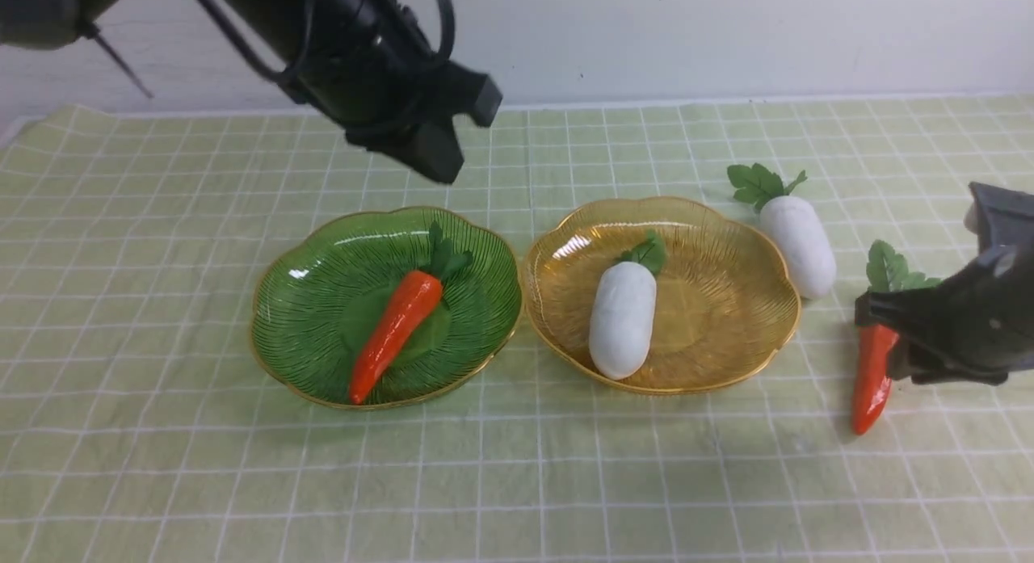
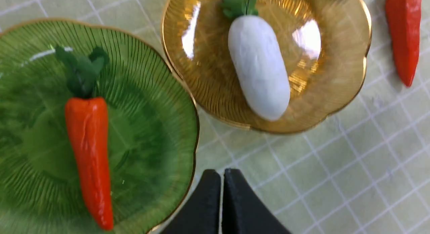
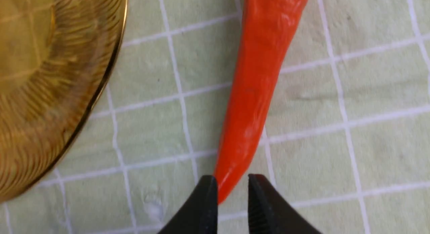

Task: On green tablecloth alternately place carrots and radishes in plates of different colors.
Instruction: 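Pick up the white radish and place it on the plate, then pick up the vegetable and place it in the green plate with the right gripper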

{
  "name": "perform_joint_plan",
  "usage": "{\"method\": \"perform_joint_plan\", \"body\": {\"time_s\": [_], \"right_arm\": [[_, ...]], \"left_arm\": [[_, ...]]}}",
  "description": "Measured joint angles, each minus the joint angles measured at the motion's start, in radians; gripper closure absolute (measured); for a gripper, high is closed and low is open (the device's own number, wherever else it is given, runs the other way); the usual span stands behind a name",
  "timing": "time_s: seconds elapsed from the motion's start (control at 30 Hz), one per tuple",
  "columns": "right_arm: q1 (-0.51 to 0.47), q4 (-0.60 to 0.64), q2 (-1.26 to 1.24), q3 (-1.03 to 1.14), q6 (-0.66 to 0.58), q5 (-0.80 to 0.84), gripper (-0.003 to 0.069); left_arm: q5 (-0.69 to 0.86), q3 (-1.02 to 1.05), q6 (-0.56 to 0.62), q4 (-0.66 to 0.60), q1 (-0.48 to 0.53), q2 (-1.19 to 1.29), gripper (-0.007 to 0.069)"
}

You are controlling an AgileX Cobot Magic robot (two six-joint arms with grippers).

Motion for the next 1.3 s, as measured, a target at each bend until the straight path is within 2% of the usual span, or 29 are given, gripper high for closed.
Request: {"method": "perform_joint_plan", "body": {"time_s": [0.03, 0.1, 0.13, 0.23, 0.37, 0.53, 0.73, 0.83, 1.03, 1.07, 1.13, 1.2, 1.23, 1.3], "right_arm": [[0.0, -0.026, 0.063, -0.048, 0.027, -0.002, 0.0457], [0.0, -0.046, 0.092, -0.068, 0.057, -0.003, 0.0421], [0.0, -0.093, 0.143, -0.1, 0.127, -0.008, 0.037], [0.0, -0.144, 0.198, -0.124, 0.215, -0.018, 0.0333], [0.0, -0.172, 0.269, -0.136, 0.316, -0.06, 0.0316], [0.0, -0.187, 0.297, -0.146, 0.329, -0.071, 0.0321], [0.0, -0.189, 0.274, -0.143, 0.262, -0.045, 0.0431], [0.0, -0.184, 0.199, -0.148, 0.222, 0.004, 0.0431], [0.034, -0.065, 0.052, -0.246, 0.096, 0.081, 0.0431], [0.079, 0.016, 0.03, -0.285, 0.019, 0.086, 0.0431], [0.111, 0.062, 0.028, -0.306, -0.021, 0.086, 0.0431], [0.21, 0.179, 0.042, -0.354, -0.112, 0.079, 0.0431], [0.21, 0.179, 0.045, -0.358, -0.112, 0.077, 0.0431], [0.309, 0.277, 0.096, -0.411, -0.172, 0.046, 0.0431]], "left_arm": [[0.0, 0.085, 0.012, 0.04, 0.0, -0.058, 0.0632], [0.0, 0.135, 0.01, 0.069, 0.0, -0.086, 0.0632], [0.0, 0.209, -0.02, 0.105, 0.0, -0.138, 0.0632], [0.0, 0.274, -0.066, 0.122, 0.0, -0.173, 0.0632], [0.0, 0.343, -0.086, 0.122, 0.0, -0.19, 0.0632], [0.0, 0.373, -0.091, 0.125, 0.0, -0.19, 0.0632], [0.0, 0.373, -0.092, 0.125, 0.0, -0.19, 0.0632], [-0.001, 0.373, -0.092, 0.125, 0.0, -0.19, 0.0632], [-0.001, 0.373, -0.1, 0.171, 0.0, -0.19, 0.0632], [-0.001, 0.373, -0.1, 0.21, 0.0, -0.19, 0.0631], [-0.001, 0.373, -0.1, 0.236, 0.007, -0.19, 0.0628], [-0.001, 0.373, -0.099, 0.269, 0.043, -0.191, 0.0626], [-0.001, 0.373, -0.099, 0.271, 0.047, -0.191, 0.0626], [-0.002, 0.373, -0.105, 0.271, 0.12, -0.191, 0.0622]]}}
